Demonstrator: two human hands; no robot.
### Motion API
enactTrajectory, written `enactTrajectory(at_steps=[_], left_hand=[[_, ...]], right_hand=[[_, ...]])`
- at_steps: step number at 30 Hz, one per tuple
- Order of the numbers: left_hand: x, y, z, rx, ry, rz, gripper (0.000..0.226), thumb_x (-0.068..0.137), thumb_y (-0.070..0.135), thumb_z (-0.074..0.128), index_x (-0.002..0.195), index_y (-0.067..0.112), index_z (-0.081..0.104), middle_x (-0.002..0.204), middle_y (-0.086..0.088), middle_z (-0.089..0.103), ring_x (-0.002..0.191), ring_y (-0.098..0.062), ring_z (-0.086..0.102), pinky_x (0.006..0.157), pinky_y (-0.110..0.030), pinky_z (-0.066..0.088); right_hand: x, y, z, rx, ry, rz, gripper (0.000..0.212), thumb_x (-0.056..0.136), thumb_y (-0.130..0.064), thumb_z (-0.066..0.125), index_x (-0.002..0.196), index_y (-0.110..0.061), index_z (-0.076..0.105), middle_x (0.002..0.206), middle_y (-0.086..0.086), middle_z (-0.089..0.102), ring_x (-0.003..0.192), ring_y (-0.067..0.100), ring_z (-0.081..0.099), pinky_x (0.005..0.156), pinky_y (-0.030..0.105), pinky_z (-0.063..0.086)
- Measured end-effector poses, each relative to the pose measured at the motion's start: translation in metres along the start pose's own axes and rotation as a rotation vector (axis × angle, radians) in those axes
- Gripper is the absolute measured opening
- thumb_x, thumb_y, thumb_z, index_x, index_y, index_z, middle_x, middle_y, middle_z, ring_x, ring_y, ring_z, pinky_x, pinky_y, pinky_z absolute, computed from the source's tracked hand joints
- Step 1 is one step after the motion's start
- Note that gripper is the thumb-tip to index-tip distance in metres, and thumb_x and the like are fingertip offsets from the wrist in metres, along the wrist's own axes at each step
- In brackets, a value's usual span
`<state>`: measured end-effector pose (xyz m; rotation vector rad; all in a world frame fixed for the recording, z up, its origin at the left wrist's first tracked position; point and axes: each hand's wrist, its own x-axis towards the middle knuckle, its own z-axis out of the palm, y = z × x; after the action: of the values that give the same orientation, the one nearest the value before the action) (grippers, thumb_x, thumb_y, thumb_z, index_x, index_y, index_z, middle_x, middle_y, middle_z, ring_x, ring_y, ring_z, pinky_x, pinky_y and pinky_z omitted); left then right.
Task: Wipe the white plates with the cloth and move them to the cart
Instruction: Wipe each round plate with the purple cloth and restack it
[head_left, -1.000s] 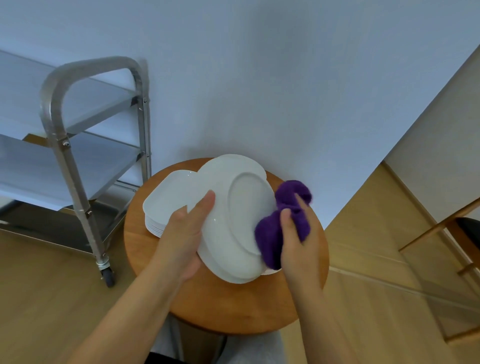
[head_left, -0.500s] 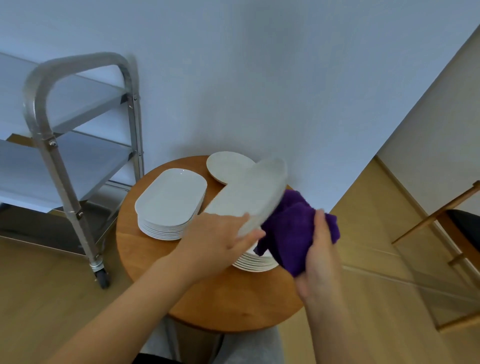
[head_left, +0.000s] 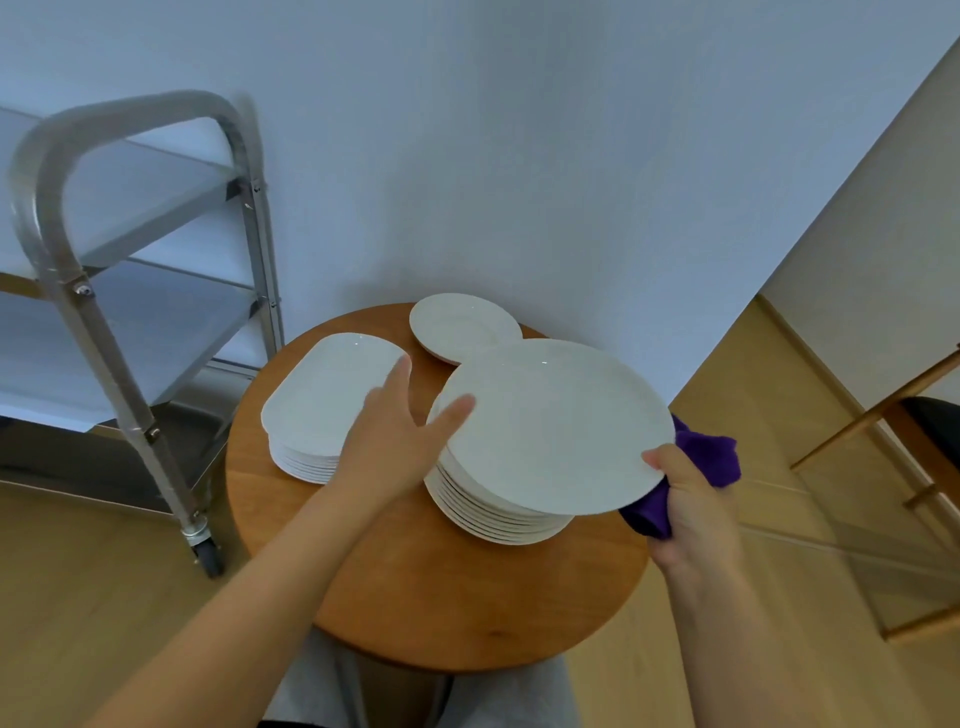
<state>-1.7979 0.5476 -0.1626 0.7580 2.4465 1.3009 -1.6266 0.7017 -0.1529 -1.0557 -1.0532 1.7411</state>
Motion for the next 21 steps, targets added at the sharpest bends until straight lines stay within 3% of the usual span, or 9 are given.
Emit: enactTrajectory(at_steps=[2, 4, 8, 11, 13, 16, 19, 21], left_hand=[[0.008, -0.003, 0.005, -0.205, -0.21, -0.194, 0.057, 0.089, 0.05, 0.053, 0.135, 0.018, 0.044, 0.113, 0.004, 0.063, 0.088, -0.012, 0.069, 0.071, -0.026, 0.057], [0.014, -0.006, 0.014, -0.301, -0.275, -0.224, 0.033, 0.096, 0.031, 0.051, 0.123, 0.013, 0.054, 0.096, 0.004, 0.064, 0.064, -0.01, 0.069, 0.049, -0.015, 0.051], [0.025, -0.013, 0.025, -0.259, -0.135, -0.221, 0.024, 0.098, 0.019, 0.045, 0.119, 0.011, 0.054, 0.104, -0.005, 0.063, 0.068, -0.015, 0.063, 0.043, -0.013, 0.048], [0.032, -0.017, 0.031, -0.117, -0.014, -0.16, 0.022, 0.098, 0.019, 0.042, 0.113, 0.011, 0.055, 0.084, 0.001, 0.059, 0.057, -0.011, 0.059, 0.038, -0.008, 0.041], [0.037, -0.021, 0.034, -0.085, 0.01, -0.14, 0.022, 0.098, 0.018, 0.041, 0.11, 0.011, 0.057, 0.08, 0.002, 0.059, 0.056, -0.011, 0.059, 0.041, -0.01, 0.041], [0.045, -0.023, 0.039, -0.042, 0.015, -0.144, 0.024, 0.098, 0.019, 0.04, 0.113, 0.009, 0.056, 0.09, -0.004, 0.06, 0.065, -0.015, 0.061, 0.055, -0.019, 0.049], [0.051, -0.025, 0.043, 0.006, -0.016, -0.157, 0.029, 0.099, 0.019, 0.037, 0.123, 0.011, 0.05, 0.085, -0.001, 0.058, 0.059, -0.015, 0.061, 0.044, -0.016, 0.046], [0.054, -0.027, 0.044, 0.047, -0.03, -0.143, 0.037, 0.099, 0.019, 0.036, 0.135, 0.013, 0.041, 0.095, -0.003, 0.06, 0.06, -0.016, 0.061, 0.04, -0.014, 0.043]], right_hand=[[0.007, 0.003, -0.004, -0.014, -0.007, 0.015, 0.027, 0.076, 0.005, 0.063, 0.091, -0.017, 0.06, 0.088, 0.005, 0.068, 0.08, 0.022, 0.066, 0.064, 0.037, 0.055], [0.012, 0.01, -0.004, -0.039, 0.004, 0.009, 0.027, 0.076, 0.004, 0.064, 0.093, -0.017, 0.061, 0.091, 0.006, 0.068, 0.082, 0.023, 0.066, 0.066, 0.038, 0.055], [0.018, 0.024, -0.002, -0.147, 0.083, -0.102, 0.03, 0.075, -0.005, 0.072, 0.09, -0.028, 0.06, 0.087, -0.002, 0.069, 0.077, 0.014, 0.067, 0.057, 0.03, 0.054], [0.022, 0.031, 0.003, -0.179, 0.11, -0.144, 0.034, 0.074, -0.012, 0.075, 0.085, -0.036, 0.054, 0.079, -0.015, 0.064, 0.074, 0.008, 0.063, 0.054, 0.022, 0.049], [0.026, 0.037, 0.005, -0.234, 0.114, -0.166, 0.035, 0.073, -0.013, 0.075, 0.086, -0.038, 0.054, 0.084, -0.015, 0.063, 0.079, 0.009, 0.063, 0.06, 0.025, 0.05], [0.027, 0.047, 0.005, -0.414, 0.101, -0.273, 0.037, 0.07, -0.022, 0.073, 0.088, -0.047, 0.054, 0.088, -0.014, 0.064, 0.083, 0.013, 0.063, 0.065, 0.034, 0.055], [0.026, 0.051, 0.006, -0.621, 0.046, -0.453, 0.036, 0.066, -0.027, 0.068, 0.08, -0.057, 0.052, 0.078, -0.014, 0.06, 0.071, 0.014, 0.06, 0.057, 0.038, 0.055], [0.028, 0.053, 0.007, -0.687, 0.029, -0.56, 0.032, 0.068, -0.025, 0.066, 0.078, -0.052, 0.052, 0.075, -0.012, 0.057, 0.068, 0.014, 0.057, 0.056, 0.039, 0.053]])
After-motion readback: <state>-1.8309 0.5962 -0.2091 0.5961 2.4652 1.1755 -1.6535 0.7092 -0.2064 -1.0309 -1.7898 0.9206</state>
